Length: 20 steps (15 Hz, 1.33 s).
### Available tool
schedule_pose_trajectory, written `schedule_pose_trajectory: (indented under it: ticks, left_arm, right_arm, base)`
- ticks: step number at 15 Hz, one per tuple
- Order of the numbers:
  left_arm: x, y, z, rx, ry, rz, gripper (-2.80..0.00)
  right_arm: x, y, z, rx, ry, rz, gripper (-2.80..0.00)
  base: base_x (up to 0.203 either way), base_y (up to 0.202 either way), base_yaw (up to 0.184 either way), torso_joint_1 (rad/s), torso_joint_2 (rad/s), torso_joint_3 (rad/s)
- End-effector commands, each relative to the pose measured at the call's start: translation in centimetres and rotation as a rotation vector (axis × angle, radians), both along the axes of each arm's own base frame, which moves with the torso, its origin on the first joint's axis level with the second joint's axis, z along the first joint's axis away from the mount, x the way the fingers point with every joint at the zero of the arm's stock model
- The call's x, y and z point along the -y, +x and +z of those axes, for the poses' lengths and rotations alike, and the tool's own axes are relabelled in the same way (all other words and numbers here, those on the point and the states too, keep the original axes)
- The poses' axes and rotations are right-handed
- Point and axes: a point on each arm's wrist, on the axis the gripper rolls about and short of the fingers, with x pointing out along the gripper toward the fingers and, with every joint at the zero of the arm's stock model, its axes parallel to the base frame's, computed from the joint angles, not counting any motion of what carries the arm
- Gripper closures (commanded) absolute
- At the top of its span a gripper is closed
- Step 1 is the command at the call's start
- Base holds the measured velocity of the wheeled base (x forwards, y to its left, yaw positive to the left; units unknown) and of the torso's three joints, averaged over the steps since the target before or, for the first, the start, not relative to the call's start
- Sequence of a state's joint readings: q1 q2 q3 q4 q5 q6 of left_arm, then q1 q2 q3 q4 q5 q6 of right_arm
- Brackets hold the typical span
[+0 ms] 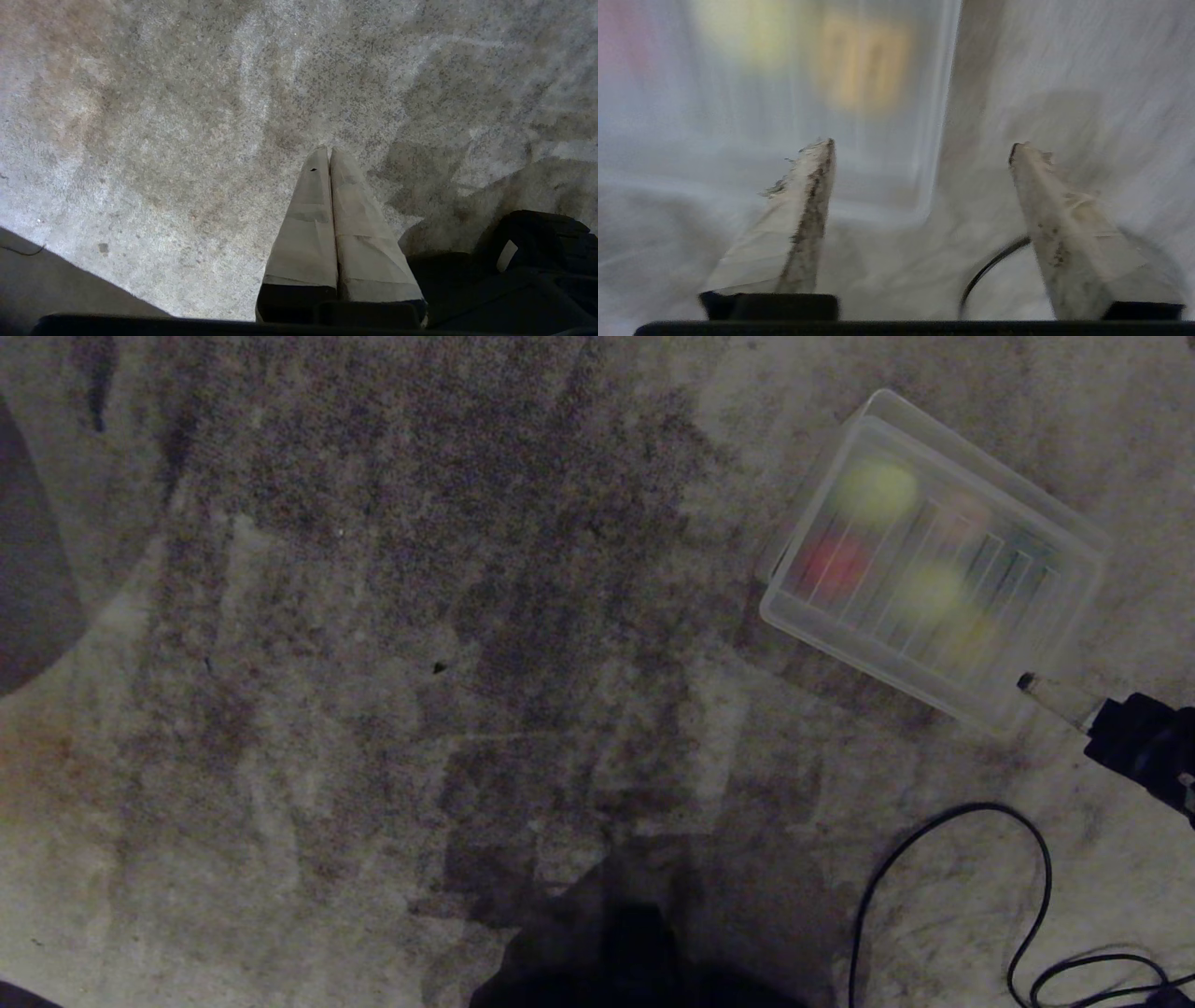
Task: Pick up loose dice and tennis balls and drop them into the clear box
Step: Close the lid
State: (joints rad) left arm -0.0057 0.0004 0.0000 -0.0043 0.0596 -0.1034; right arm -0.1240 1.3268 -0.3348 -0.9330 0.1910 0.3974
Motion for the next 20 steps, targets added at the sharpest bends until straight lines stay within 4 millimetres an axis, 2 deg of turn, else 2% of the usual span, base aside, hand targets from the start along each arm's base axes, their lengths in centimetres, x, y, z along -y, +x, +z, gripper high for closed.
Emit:
schedule_pose_trajectory:
  ticks: [1,3,7,11,15,20]
  left_arm:
    - [0.0,0.0,0.0,-0.002,-0.002,0.0,0.0]
    - [0.0,0.0,0.0,-0.002,-0.001,0.0,0.0]
    - [0.0,0.0,0.0,-0.002,-0.001,0.0,0.0]
    - [0.0,0.0,0.0,-0.002,-0.001,0.0,0.0]
    - [0.0,0.0,0.0,-0.002,-0.002,0.0,0.0]
    - [0.0,0.0,0.0,-0.002,-0.002,0.0,0.0]
  right_arm:
    - [-0.5,-2.4,0.9,0.049,0.042,0.064,0.0]
    - [-0.7,-3.5,0.7,-0.009,0.062,0.111,0.0]
    - [-1.0,-3.6,-1.7,-0.263,0.004,0.145,0.0]
    - [-1.7,-1.1,-1.7,-0.347,0.117,0.172,0.0]
    - [-1.7,2.2,-1.4,-0.367,0.137,0.168,0.0]
    - [-1.6,4.0,-1.1,-0.341,0.17,0.157,0.0]
  base:
    - [0.0,0.0,0.0,0.0,0.0,0.0]
    - [0.0,0.0,0.0,0.0,0.0,0.0]
    - [0.0,0.0,0.0,0.0,0.0,0.0]
    - [0.0,0.0,0.0,0.0,0.0,0.0]
    - [0.0,0.0,0.0,0.0,0.0,0.0]
    - [0.0,0.0,0.0,0.0,0.0,0.0]
